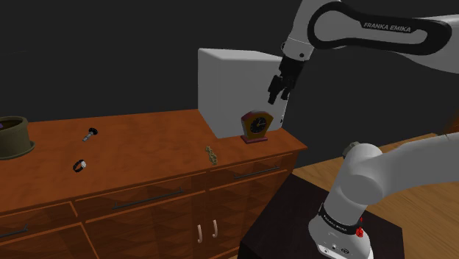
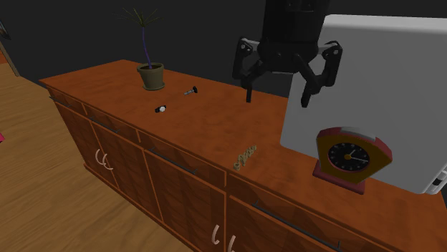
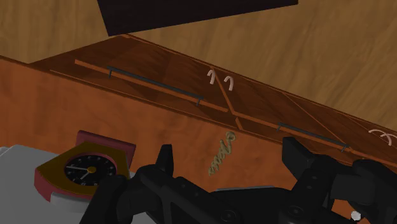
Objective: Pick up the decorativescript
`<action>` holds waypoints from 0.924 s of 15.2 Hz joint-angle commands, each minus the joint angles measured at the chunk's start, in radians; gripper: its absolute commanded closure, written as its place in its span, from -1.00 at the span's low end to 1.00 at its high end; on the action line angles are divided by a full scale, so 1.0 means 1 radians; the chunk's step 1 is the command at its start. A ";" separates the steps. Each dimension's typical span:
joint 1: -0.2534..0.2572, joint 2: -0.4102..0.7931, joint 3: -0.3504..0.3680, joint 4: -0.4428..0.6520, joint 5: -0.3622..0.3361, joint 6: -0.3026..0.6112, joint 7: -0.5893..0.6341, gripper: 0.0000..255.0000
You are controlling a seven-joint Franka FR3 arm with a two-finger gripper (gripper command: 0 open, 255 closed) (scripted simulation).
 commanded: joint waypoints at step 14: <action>0.005 0.352 0.042 -0.095 0.006 0.445 0.084 -1.00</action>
